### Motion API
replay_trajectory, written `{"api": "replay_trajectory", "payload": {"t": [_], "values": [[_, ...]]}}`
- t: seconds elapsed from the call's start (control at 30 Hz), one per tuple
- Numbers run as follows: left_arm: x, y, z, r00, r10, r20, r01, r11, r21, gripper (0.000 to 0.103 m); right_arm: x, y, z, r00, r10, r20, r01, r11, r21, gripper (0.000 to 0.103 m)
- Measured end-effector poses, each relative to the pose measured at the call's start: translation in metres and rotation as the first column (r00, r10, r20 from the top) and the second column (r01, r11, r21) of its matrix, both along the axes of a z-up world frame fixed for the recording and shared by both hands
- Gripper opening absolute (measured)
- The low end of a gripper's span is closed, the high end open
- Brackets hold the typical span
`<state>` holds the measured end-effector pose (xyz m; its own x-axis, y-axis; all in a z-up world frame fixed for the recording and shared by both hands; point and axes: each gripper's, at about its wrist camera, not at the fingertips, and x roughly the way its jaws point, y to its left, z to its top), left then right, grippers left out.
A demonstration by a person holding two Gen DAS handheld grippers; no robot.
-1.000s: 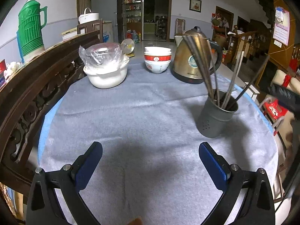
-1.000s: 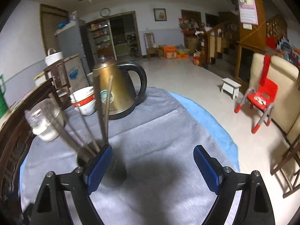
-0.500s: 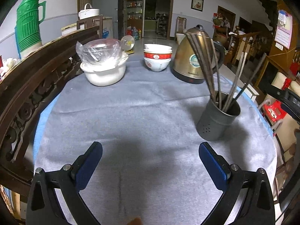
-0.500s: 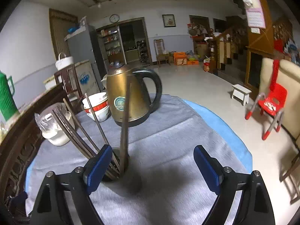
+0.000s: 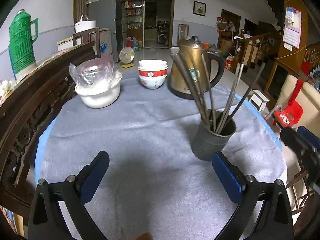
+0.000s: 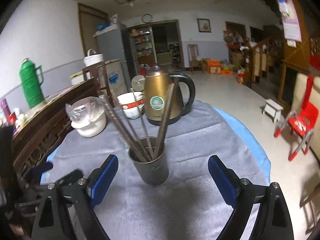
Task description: Organize utensils
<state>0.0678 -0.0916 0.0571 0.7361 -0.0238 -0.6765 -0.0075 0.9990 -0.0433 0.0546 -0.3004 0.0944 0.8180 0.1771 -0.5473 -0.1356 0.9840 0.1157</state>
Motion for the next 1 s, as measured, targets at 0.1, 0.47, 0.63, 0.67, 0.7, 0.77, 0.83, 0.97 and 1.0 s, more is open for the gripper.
{"api": "replay_trajectory", "payload": {"t": [0.1,0.47,0.63,0.67,0.7,0.77,0.83,0.97,1.0], "values": [[0.0,-0.007,0.004,1.0,-0.014,0.008,0.014,1.0,0.0,0.102,-0.004,0.004,0.001,1.0,0.001,0.01,-0.001,1.0,-0.016,0.093],[0.006,-0.017,0.017,0.999,-0.029,0.03,0.029,1.0,-0.002,0.102,-0.007,0.001,0.002,1.0,-0.013,0.02,0.013,1.0,-0.019,0.093],[0.005,-0.02,0.021,0.999,-0.035,0.039,0.035,0.999,-0.002,0.102,-0.009,-0.001,0.004,0.999,-0.015,0.033,0.015,1.0,-0.026,0.093],[0.005,-0.021,0.021,0.998,-0.036,0.041,0.036,0.999,0.001,0.102,-0.01,-0.001,0.004,0.999,-0.016,0.034,0.017,0.999,-0.028,0.093],[0.005,-0.021,0.022,0.998,-0.037,0.043,0.037,0.999,0.003,0.102,-0.01,-0.002,0.004,0.999,-0.019,0.036,0.02,0.999,-0.033,0.093],[0.004,-0.022,0.023,0.998,-0.038,0.047,0.038,0.999,0.005,0.102,-0.011,-0.002,0.005,0.999,-0.023,0.042,0.024,0.999,-0.036,0.093],[0.002,-0.021,0.025,0.998,-0.036,0.051,0.036,0.999,0.002,0.102,-0.013,-0.004,0.007,0.998,-0.031,0.051,0.033,0.999,-0.038,0.093],[0.002,-0.019,0.028,0.998,-0.031,0.06,0.032,0.999,-0.006,0.102,-0.016,-0.004,0.011,0.997,-0.034,0.064,0.037,0.998,-0.041,0.093],[0.001,-0.019,0.028,0.998,-0.031,0.061,0.032,0.999,-0.006,0.102,-0.016,-0.003,0.011,0.997,-0.034,0.068,0.037,0.998,-0.043,0.093]]}}
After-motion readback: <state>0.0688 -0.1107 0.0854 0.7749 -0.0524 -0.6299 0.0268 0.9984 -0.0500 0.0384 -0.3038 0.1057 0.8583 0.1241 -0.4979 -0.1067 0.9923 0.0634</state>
